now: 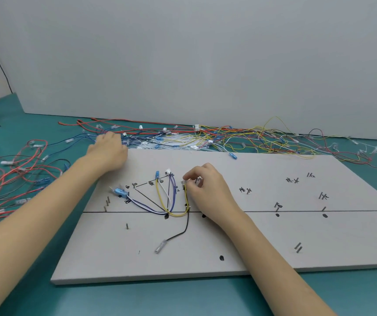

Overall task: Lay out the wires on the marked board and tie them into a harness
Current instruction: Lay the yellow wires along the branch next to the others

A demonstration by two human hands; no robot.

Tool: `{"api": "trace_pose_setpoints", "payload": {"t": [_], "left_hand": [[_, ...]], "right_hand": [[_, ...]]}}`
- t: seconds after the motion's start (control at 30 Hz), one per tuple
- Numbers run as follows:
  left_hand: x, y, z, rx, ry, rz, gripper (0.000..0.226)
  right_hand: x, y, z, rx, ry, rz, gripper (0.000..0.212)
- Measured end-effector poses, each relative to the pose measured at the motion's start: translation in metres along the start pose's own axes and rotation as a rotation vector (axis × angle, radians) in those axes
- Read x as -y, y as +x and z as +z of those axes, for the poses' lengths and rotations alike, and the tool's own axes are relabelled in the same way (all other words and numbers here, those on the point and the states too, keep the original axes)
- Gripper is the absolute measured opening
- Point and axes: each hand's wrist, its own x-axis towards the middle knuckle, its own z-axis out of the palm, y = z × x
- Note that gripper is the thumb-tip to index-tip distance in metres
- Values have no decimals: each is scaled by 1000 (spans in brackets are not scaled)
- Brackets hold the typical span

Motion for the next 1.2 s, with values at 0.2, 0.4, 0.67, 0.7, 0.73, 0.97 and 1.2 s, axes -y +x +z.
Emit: {"api": "trace_pose_setpoints", "payload": {"t": [0.2, 0.4, 0.67, 0.7, 0.73, 0.97, 1.2], "left_hand": [[27, 58, 8, -100, -73, 106, 43], [12, 73, 16, 65, 11, 66, 35], [15, 86, 21, 166, 49, 19, 43], [14, 87, 21, 176, 35, 14, 42], [12, 88, 19, 186, 22, 3, 41], [9, 90, 19, 210, 157, -39, 41], [10, 94, 17, 198, 235, -45, 43]], "right_hand": [[-2, 2, 1, 0, -47, -6, 16], [-3, 2, 3, -25, -75, -9, 17], [-6, 2, 5, -32, -78, -16, 15], [-6, 2, 5, -33, -78, -17, 15], [-7, 3, 5, -32, -78, -17, 15], [-6, 3, 5, -25, -86, -26, 15], [-7, 4, 5, -23, -79, -24, 14]]}}
